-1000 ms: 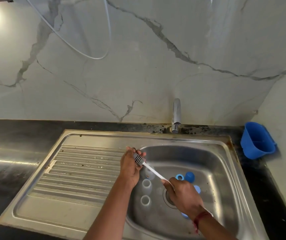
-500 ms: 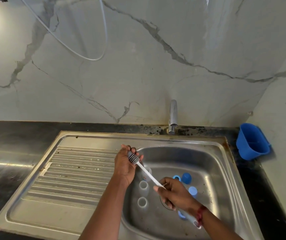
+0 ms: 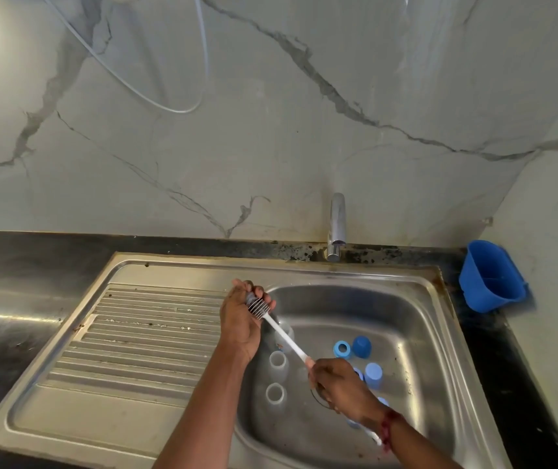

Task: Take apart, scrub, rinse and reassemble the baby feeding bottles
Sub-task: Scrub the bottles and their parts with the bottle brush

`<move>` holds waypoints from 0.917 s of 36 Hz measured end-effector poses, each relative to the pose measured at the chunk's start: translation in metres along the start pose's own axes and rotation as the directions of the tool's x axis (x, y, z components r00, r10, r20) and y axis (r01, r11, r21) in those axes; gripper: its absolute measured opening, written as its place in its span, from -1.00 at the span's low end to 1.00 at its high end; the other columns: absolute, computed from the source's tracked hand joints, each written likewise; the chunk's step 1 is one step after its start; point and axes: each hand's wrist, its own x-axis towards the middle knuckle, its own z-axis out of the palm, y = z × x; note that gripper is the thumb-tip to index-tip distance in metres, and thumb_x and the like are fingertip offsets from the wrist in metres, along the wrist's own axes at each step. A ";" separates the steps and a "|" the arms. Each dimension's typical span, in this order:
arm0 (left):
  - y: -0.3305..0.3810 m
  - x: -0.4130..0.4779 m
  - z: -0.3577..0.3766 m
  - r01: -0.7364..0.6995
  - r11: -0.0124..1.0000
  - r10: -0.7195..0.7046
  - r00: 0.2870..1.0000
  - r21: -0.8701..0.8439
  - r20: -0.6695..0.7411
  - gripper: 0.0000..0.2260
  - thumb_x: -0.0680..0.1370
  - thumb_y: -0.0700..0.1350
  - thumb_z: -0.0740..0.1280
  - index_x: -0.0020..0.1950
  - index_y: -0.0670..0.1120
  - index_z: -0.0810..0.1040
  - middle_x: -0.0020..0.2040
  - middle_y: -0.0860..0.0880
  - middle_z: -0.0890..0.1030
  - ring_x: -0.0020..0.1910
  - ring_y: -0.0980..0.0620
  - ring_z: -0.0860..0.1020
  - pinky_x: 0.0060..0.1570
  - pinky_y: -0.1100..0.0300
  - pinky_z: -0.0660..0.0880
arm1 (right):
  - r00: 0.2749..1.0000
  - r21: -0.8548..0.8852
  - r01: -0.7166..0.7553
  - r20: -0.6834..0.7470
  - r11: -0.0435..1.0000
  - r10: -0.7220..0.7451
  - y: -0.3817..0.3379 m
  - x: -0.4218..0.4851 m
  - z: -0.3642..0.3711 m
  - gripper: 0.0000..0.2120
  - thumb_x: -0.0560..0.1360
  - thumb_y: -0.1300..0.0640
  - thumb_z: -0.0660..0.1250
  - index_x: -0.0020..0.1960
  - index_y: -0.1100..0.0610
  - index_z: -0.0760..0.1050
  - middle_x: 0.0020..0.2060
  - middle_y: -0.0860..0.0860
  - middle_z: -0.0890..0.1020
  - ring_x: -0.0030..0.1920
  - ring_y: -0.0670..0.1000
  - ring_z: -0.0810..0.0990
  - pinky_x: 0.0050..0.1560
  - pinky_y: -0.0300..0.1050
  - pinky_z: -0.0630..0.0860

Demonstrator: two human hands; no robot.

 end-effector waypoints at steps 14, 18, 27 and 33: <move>-0.005 0.003 -0.004 0.001 1.000 0.003 0.991 0.023 -0.135 -0.76 0.64 0.03 0.19 -0.16 -0.04 0.47 -0.29 -0.02 0.58 -0.30 0.00 0.56 -0.12 0.01 0.53 | 0.825 -0.713 0.184 -0.262 0.676 -0.501 0.017 0.009 -0.007 -0.50 0.55 -0.39 -0.03 -0.16 -0.04 0.46 -0.38 -0.13 0.54 -0.41 -0.07 0.54 -0.42 -0.12 0.44; -0.004 0.003 -0.005 0.004 0.999 -0.001 0.994 0.032 -0.107 -0.73 0.64 0.05 0.18 -0.18 -0.05 0.46 -0.31 -0.02 0.57 -0.33 0.02 0.57 -0.08 0.01 0.51 | 0.876 -0.750 0.147 -0.204 0.645 -0.437 0.023 0.009 -0.006 -0.42 0.54 -0.42 -0.19 -0.20 -0.05 0.40 -0.40 -0.10 0.54 -0.39 -0.05 0.53 -0.37 -0.10 0.41; 0.004 0.001 -0.007 0.022 1.000 -0.022 1.000 0.002 0.012 -0.68 0.65 0.06 0.14 -0.20 -0.07 0.44 -0.32 -0.06 0.52 -0.33 0.00 0.55 -0.06 0.00 0.52 | 0.998 0.048 0.031 0.061 0.998 -0.034 0.009 0.005 -0.005 -0.53 0.67 0.12 0.18 -0.41 0.00 0.50 -0.53 0.01 0.32 -0.51 -0.05 0.24 -0.44 -0.19 0.17; 0.011 -0.003 -0.005 0.041 0.999 -0.041 0.999 -0.009 0.032 -0.66 0.67 0.06 0.12 -0.21 -0.08 0.46 -0.31 -0.07 0.54 -0.31 -0.03 0.55 -0.06 -0.01 0.53 | 0.989 0.102 0.017 0.145 0.995 -0.032 0.002 0.000 -0.015 -0.57 0.68 0.02 0.14 -0.27 0.22 0.49 -0.57 0.06 0.31 -0.57 -0.02 0.22 -0.55 -0.25 0.18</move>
